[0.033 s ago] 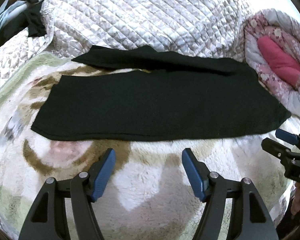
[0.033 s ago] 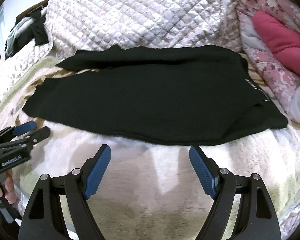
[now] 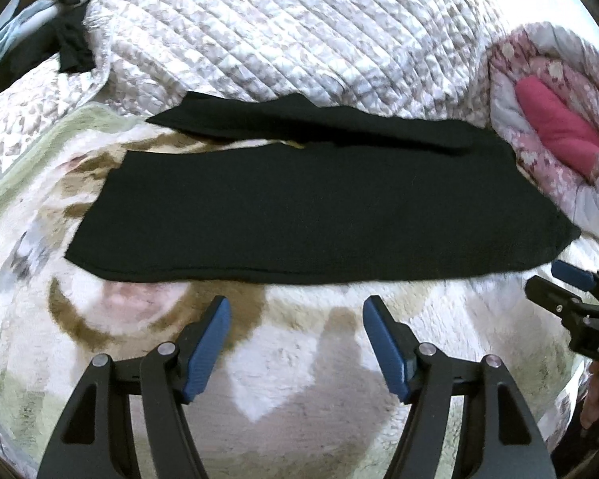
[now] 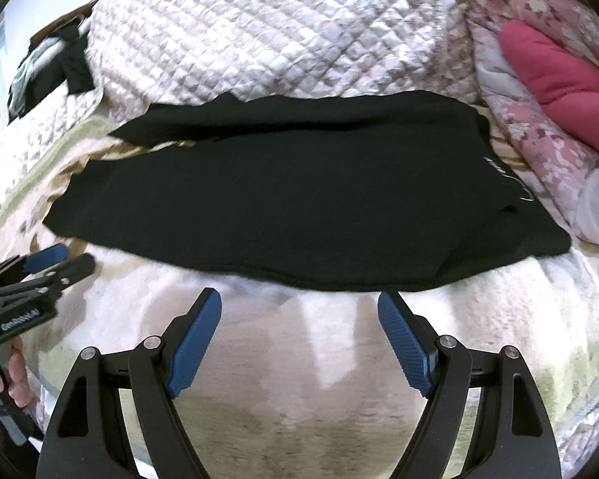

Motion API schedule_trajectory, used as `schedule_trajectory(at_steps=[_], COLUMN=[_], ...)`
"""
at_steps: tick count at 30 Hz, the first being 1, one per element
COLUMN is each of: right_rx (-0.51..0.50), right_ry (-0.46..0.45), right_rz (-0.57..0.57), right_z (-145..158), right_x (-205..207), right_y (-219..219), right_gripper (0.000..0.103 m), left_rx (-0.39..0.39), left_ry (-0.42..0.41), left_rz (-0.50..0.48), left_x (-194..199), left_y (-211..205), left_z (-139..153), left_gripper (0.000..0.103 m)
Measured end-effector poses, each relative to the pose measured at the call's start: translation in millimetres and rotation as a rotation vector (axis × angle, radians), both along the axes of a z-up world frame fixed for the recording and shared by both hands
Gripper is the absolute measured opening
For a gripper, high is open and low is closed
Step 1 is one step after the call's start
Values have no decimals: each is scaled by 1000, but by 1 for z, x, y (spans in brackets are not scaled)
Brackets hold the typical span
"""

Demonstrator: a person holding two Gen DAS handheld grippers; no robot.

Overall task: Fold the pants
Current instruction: 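Grasp the black pants edge with the right gripper while the left gripper grasps another edge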

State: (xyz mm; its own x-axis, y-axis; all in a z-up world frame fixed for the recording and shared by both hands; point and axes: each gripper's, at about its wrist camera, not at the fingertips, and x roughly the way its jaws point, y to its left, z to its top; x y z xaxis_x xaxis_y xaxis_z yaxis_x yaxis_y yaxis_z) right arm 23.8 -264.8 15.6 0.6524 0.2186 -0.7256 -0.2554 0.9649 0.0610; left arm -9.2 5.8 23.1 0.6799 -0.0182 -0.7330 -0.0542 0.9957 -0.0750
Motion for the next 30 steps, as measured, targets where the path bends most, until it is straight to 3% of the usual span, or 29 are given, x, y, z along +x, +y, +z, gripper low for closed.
schedule_trajectory(at_steps=[6, 10, 17, 22, 25, 29, 30], right_rx=[78, 186, 301, 400, 433, 452, 461], right_ry=[40, 98, 74, 44, 19, 15, 17], right_rz=[-132, -191, -228, -281, -317, -374, -386], right_z=[3, -3, 3, 8, 11, 11, 10], right_x=[9, 18, 42, 62, 71, 78, 79], right_y=[-39, -63, -82, -103, -112, -123, -126], right_gripper=[80, 80, 80, 80, 79, 62, 55], left_rx=[-79, -166, -347, -421, -420, -417, -413], left_ry=[-1, 32, 13, -7, -13, -25, -22], left_rz=[83, 152, 225, 290, 313, 339, 349], left_x=[4, 5, 13, 26, 36, 45, 47], left_y=[32, 55, 92, 114, 118, 125, 126], left_z=[2, -6, -17, -25, -26, -28, -29], left_gripper=[71, 71, 69, 69, 69, 62, 55])
